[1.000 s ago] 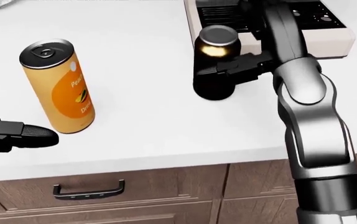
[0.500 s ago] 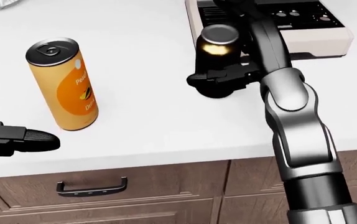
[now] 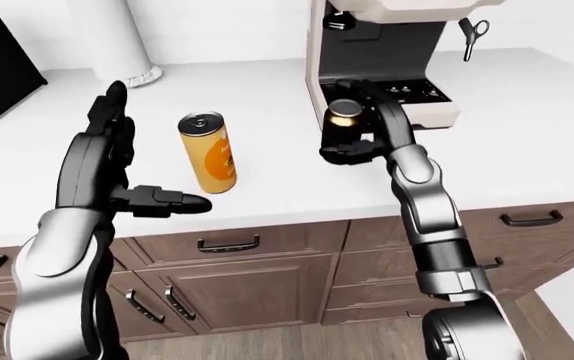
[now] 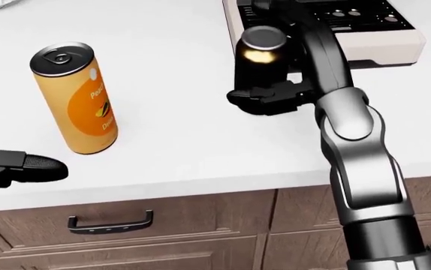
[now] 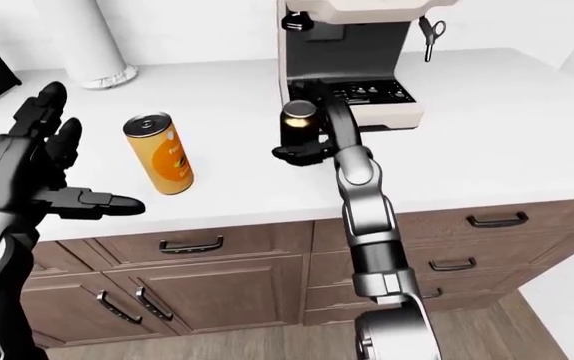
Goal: Move the drinks to the dining counter.
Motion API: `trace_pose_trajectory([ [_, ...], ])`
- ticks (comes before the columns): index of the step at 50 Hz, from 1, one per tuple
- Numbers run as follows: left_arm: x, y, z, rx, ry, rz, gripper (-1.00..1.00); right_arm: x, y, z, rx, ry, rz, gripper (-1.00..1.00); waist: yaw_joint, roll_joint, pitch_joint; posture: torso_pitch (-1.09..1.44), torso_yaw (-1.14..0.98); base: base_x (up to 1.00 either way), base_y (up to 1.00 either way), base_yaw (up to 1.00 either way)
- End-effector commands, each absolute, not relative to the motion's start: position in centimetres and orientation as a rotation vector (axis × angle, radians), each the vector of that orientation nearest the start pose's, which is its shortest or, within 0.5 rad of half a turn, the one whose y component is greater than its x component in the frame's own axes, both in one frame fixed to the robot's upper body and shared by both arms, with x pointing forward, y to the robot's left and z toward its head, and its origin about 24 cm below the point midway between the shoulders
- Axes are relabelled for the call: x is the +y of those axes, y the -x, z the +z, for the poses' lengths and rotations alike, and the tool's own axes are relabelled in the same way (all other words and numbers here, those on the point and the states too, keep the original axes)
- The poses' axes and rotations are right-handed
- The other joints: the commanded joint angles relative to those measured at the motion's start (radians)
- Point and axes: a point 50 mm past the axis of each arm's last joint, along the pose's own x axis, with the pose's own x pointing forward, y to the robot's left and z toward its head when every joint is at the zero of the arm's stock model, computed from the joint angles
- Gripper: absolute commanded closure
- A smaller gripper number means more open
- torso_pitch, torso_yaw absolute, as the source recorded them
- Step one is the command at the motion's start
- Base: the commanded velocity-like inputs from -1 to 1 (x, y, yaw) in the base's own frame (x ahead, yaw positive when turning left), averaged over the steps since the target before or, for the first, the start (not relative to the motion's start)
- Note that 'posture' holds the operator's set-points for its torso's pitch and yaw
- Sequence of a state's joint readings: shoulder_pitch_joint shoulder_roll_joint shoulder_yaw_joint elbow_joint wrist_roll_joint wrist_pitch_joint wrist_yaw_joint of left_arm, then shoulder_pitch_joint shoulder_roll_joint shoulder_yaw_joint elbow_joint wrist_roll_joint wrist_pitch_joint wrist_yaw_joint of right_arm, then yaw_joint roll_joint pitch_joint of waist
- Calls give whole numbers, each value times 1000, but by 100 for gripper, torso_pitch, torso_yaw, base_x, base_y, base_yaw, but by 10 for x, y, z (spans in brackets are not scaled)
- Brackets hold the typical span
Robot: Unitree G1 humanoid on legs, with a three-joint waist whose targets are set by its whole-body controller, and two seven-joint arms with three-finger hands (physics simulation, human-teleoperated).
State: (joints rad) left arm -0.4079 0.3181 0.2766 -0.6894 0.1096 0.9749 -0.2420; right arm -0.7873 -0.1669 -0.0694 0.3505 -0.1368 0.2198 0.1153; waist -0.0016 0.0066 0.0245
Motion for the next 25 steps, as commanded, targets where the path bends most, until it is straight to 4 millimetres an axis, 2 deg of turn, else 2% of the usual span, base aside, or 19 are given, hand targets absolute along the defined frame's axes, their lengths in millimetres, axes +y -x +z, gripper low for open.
trace_pose_trajectory([
  [1, 216, -251, 236, -208, -311, 123, -100, -139, -376, 209, -292, 293, 117, -37, 0, 2, -24, 0, 0, 0, 0, 0],
  [14, 217, -251, 234, -205, -315, 125, -100, -139, -374, 207, -286, 284, 118, 14, 0, 0, -27, 0, 0, 0, 0, 0],
  [25, 218, -248, 237, -209, -317, 129, -100, -140, -368, 210, -291, 281, 122, 71, 1, -1, -27, 0, 0, 0, 0, 0],
])
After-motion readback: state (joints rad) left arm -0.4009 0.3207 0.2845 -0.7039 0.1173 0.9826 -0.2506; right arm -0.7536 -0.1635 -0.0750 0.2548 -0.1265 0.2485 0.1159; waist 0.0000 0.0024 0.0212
